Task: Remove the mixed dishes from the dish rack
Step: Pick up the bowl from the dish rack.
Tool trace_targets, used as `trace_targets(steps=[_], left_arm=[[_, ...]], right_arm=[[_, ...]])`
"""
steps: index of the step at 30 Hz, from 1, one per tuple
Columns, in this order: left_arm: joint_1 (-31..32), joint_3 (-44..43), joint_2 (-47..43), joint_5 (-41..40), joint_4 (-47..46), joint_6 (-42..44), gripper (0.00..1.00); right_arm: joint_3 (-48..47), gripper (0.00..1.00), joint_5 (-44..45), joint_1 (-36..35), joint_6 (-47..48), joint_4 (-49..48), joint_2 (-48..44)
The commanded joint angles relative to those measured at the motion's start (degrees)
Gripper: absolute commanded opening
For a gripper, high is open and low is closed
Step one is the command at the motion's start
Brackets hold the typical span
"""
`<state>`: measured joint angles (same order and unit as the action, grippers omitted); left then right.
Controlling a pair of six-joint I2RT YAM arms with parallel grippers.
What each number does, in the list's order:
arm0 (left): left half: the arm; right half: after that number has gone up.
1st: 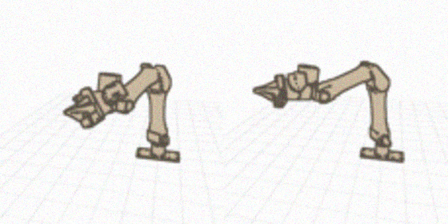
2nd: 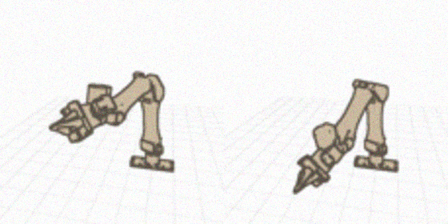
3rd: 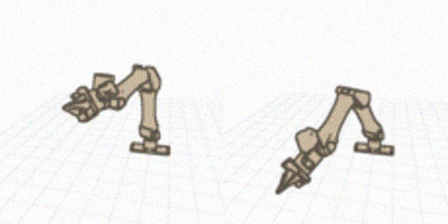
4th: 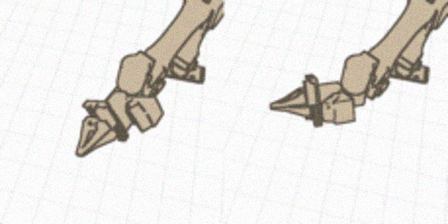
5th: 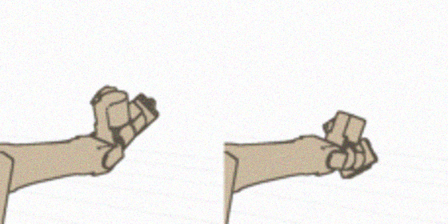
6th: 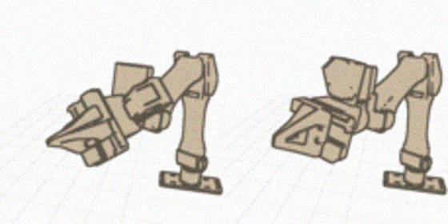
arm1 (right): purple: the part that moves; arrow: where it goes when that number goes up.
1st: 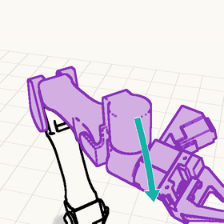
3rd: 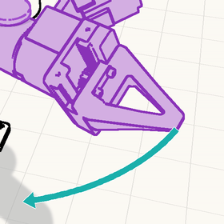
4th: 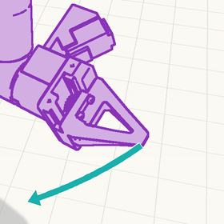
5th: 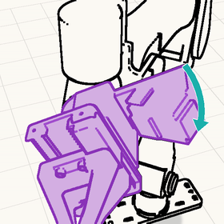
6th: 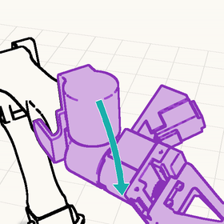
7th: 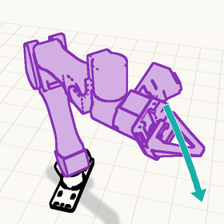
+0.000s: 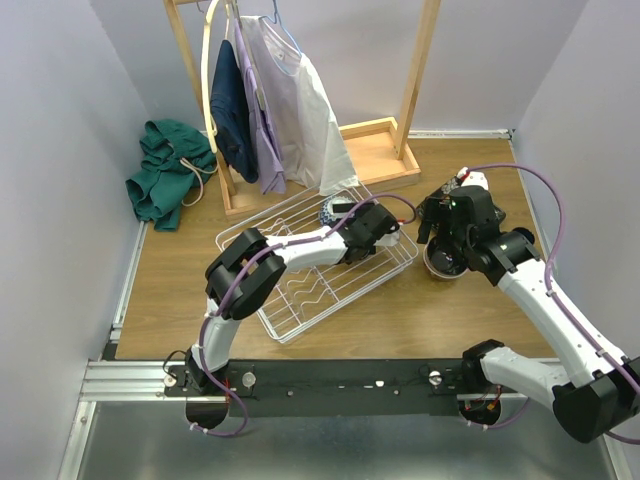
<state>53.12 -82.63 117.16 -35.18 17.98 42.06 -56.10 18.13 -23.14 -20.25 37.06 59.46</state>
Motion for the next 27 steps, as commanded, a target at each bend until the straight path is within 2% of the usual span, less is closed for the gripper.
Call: trace_targets(steps=[1,6,16,27], left_arm=[[0.2,-0.2,0.4,0.6,-4.4,1.4,0.99],[-0.3,0.1,1.8,0.2,-7.1,2.5,0.99],[-0.4,-0.4,4.6,2.6,-3.7,1.0,0.99],[-0.7,-0.3,5.4,1.3,-6.0,1.1,0.97]], right_arm=[[-1.7,1.00,-1.0,0.4,0.5,1.3,0.1],[-1.2,1.00,-1.9,0.4,0.4,1.3,0.0],[-0.8,1.00,-3.2,0.4,0.2,1.2,0.5],[-0.4,1.00,-3.9,0.4,0.5,0.6,0.9]])
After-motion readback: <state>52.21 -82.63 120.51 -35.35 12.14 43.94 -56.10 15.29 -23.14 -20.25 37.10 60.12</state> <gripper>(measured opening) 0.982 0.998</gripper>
